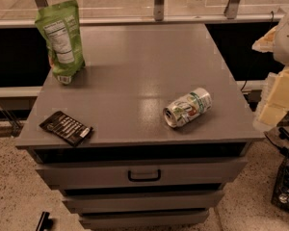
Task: Place 7up can upright
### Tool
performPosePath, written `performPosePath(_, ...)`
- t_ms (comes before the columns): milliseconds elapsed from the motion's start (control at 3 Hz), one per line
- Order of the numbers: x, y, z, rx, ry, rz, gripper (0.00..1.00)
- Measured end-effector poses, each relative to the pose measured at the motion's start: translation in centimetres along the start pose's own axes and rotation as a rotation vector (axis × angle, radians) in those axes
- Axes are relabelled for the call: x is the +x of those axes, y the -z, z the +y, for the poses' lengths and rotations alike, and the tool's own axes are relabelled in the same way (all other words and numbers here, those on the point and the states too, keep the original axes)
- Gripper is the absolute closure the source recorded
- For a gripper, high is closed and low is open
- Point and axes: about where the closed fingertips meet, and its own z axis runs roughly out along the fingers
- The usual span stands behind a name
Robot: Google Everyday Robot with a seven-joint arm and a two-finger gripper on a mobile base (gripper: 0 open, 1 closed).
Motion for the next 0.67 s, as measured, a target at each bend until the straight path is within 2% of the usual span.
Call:
performPosePath(333, 0.0, 0.0, 0.0, 0.0, 0.0, 0.0, 0.0)
performPosePath(667, -1.1, -0.5, -0.2, -0.033, 0.073, -0.013, 0.0)
